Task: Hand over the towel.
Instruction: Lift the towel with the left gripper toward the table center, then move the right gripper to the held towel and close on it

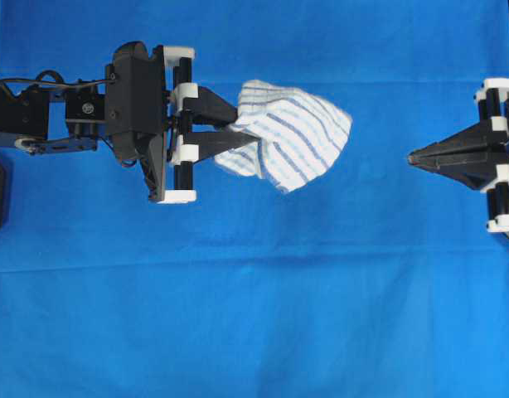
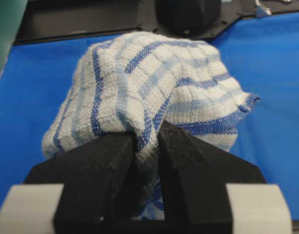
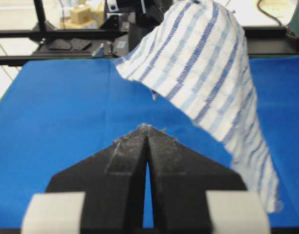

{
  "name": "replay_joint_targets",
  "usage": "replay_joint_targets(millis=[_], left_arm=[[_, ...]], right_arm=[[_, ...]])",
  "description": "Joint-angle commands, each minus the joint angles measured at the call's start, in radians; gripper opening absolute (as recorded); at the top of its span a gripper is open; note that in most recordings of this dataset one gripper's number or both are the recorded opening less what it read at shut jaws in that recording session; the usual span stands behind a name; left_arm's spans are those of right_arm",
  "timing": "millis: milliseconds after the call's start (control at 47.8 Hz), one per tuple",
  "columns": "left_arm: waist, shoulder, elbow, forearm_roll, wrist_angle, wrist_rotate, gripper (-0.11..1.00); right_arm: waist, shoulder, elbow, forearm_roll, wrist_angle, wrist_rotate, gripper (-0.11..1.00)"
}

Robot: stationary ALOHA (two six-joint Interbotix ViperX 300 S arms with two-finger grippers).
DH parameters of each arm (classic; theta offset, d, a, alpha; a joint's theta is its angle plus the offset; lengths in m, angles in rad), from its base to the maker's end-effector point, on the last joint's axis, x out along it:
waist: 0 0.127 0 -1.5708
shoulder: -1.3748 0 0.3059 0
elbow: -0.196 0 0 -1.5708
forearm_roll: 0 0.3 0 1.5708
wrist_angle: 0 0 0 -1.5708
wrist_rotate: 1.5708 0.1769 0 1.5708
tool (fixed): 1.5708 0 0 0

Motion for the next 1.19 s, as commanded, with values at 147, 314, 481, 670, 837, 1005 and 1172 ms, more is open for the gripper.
replay_joint_targets(millis=[147, 314, 481, 670, 837, 1005, 1172], left_arm=[[0.000, -0.021, -0.011, 0.000, -0.011, -0.005, 0.08], [-0.002, -0.021, -0.012, 0.000, -0.015, -0.006, 0.09], [-0.002, -0.020, -0.014, 0.000, -0.017, -0.008, 0.09], [-0.005, -0.021, -0.014, 0.000, -0.017, -0.012, 0.08], [-0.008, -0.020, -0.014, 0.000, -0.017, -0.012, 0.08], [-0.008, -0.020, -0.014, 0.000, -0.017, -0.012, 0.08], [-0.009, -0.018, -0.015, 0.000, -0.017, -0.014, 0.09]], right_arm=[[0.003, 0.006, -0.026, 0.002, -0.020, 0.005, 0.00], [0.002, 0.035, -0.032, 0.002, -0.025, 0.003, 0.01], [-0.012, 0.100, -0.058, 0.002, -0.043, 0.003, 0.21], [-0.046, 0.202, -0.094, -0.002, -0.115, -0.009, 0.70], [-0.075, 0.321, -0.153, -0.009, -0.161, -0.023, 0.72], [-0.077, 0.491, -0.258, -0.018, -0.193, -0.035, 0.72], [-0.077, 0.666, -0.391, -0.025, -0.175, -0.037, 0.72]])
